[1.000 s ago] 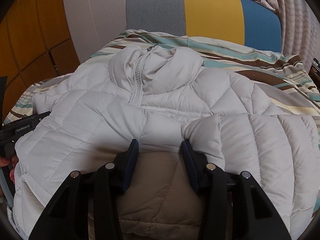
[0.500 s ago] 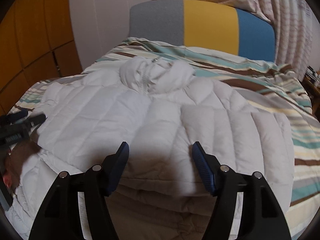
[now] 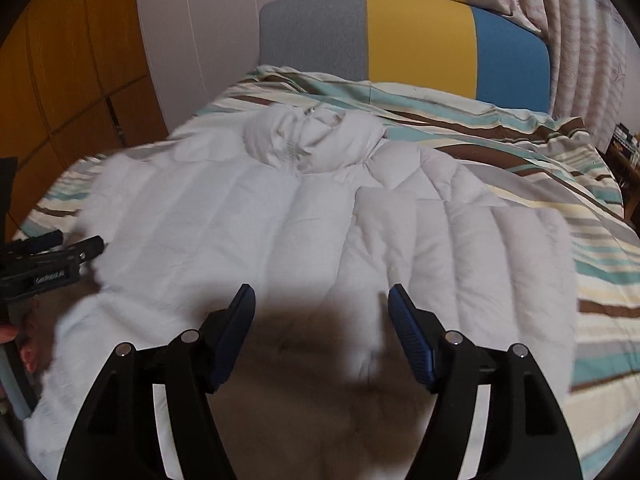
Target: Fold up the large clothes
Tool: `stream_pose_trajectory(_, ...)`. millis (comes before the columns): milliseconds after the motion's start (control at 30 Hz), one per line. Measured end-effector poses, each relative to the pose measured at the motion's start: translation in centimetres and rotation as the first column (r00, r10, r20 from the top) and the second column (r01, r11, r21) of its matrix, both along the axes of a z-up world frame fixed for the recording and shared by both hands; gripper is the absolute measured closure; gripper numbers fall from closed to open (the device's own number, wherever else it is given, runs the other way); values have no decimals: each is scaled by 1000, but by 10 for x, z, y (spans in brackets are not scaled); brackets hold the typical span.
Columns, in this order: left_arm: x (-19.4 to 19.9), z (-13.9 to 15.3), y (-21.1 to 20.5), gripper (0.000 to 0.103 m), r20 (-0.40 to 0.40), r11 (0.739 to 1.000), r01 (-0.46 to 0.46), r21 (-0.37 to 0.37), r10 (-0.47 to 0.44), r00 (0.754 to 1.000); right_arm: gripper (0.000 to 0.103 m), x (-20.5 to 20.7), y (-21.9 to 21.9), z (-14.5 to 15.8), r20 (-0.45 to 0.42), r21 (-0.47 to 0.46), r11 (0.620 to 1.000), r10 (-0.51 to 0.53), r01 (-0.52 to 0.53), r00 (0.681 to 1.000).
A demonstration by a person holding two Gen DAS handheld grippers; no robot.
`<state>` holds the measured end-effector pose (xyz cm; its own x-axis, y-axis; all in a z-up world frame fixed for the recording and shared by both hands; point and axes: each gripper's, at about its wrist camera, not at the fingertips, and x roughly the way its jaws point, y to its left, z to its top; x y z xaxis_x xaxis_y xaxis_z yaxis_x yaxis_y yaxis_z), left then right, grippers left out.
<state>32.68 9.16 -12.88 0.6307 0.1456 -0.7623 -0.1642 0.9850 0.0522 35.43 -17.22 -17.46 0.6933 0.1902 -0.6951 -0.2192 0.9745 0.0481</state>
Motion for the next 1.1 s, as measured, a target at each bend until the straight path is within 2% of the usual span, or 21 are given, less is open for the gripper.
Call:
stream_pose_trajectory(100,-31,9,12,7,12,994,-45,-101,46,999,32,-28,3,9,10,-27,999,34,-33,999)
stream_pose_trajectory(167,-47,6,15,7,2,990,-50,-128,50,999,32,-42,5,8,4,-35,999,40,-40,999)
stream_pose_trajectory(467,-124,-8,8,7,4,998,5,-58,-5,1000,32,-92,-1,3,-21,-21,999,39,-40,999)
stream_pose_trajectory(633,-161,-6,9,7,37,999,22,-45,-20,999,32,-120,-12,6,-8,-32,999,31,-31,999)
stream_pose_trajectory(833,-198,-3,20,7,70,998,-5,-56,9,998,32,-152,-28,8,8,-66,998,17,-16,1000)
stream_pose_trajectory(867,-201,-4,21,8,69,999,-9,-52,13,998,32,-157,-32,7,6,-67,998,12,-11,1000)
stream_pose_trajectory(967,-212,-7,27,18,63,998,-17,-65,21,998,32,-169,-42,5,1,-80,997,-6,6,1000)
stream_pose_trajectory(1100,-225,-8,31,22,71,997,-14,-75,20,997,33,-185,-58,3,-4,-88,996,-34,33,999)
